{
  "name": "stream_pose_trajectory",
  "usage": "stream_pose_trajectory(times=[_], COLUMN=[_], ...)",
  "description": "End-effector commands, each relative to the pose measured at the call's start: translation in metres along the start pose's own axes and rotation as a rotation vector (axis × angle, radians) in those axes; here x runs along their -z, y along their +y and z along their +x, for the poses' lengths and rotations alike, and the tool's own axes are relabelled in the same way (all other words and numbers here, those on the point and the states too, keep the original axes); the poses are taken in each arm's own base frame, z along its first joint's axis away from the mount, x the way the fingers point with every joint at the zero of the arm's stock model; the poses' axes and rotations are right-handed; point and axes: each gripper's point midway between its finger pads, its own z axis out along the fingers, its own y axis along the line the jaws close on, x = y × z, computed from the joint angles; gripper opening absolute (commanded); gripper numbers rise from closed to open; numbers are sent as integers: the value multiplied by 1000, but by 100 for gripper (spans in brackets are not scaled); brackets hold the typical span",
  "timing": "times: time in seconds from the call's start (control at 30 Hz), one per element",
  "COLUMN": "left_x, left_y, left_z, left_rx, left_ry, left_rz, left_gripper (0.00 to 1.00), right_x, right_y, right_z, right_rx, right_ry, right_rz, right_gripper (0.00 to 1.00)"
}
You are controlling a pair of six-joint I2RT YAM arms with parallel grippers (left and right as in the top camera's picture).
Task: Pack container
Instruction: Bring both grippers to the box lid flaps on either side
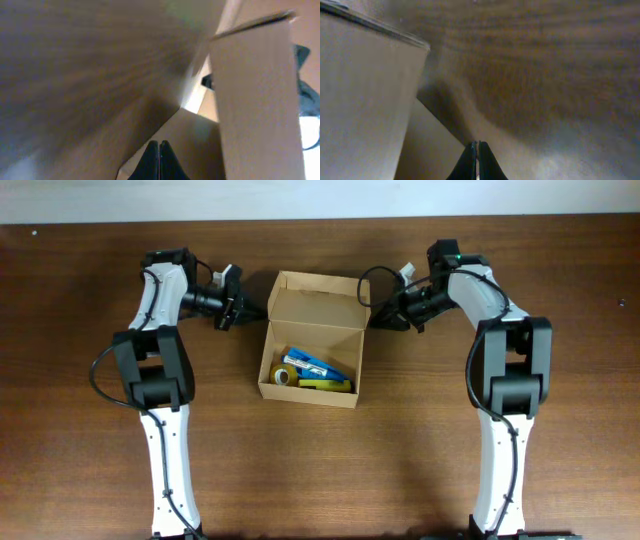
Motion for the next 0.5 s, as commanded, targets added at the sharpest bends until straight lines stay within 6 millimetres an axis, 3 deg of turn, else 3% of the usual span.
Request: stream_pose_trajectory(times=[0.0, 0.27, 0.47], left_x=[-17, -37, -37], left_y=[-9, -30, -41], left_z=[-4, -16, -20], left_rx=[32, 1, -31], left_ry=[15, 7, 1], left_rz=[78, 135, 168], left_gripper=[1, 2, 2], right_x=[-7, -2, 3], right_y=[16, 43, 55], right_z=[1, -15, -20], right_rx=[-14, 58, 99], right_ry=[23, -15, -29], right_rz=[-125, -267, -328], right_gripper=[4, 4, 4])
